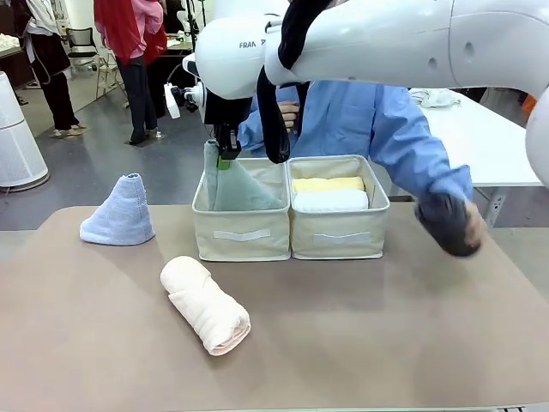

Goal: Sort the towels based on their folding style.
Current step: Pick up one triangle-folded towel and place it in the left Fabric basket.

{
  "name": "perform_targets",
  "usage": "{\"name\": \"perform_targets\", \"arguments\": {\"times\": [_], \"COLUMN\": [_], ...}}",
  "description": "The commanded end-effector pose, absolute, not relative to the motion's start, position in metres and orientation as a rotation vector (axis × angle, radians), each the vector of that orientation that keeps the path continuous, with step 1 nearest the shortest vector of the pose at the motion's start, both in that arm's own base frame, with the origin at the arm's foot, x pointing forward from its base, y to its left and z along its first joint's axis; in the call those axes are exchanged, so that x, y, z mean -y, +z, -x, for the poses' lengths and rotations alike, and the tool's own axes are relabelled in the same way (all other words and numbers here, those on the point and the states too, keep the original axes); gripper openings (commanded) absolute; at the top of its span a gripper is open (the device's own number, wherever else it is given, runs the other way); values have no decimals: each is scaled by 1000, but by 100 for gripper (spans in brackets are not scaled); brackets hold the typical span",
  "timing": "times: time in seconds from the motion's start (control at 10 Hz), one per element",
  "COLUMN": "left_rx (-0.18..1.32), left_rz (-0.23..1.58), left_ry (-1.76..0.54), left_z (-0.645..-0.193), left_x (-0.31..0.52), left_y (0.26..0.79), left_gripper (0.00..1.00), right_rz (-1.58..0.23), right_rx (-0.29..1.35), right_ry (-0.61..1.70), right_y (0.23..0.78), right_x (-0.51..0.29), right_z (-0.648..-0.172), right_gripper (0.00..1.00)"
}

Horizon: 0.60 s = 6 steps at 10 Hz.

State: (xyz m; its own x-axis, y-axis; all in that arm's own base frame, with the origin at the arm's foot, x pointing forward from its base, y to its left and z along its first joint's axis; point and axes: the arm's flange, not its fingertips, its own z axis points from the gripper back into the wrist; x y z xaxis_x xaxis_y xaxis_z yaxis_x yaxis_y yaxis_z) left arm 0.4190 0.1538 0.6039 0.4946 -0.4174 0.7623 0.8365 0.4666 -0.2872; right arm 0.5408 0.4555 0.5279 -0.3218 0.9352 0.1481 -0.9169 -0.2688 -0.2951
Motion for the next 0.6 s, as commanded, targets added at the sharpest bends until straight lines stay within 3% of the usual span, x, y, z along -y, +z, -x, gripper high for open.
{"name": "perform_targets", "arguments": {"times": [0.0, 0.5], "left_rx": [685, 685], "left_rz": [721, 721], "left_ry": [-841, -841], "left_z": [-419, -419], "left_x": [-152, -152], "left_y": [604, 604], "left_gripper": [100, 100], "right_rz": [86, -6], "right_rx": [348, 248], "right_ry": [1814, 1802], "right_y": [530, 490], "right_x": [-463, -468], "right_z": [-548, -566], "right_gripper": [18, 18]}}
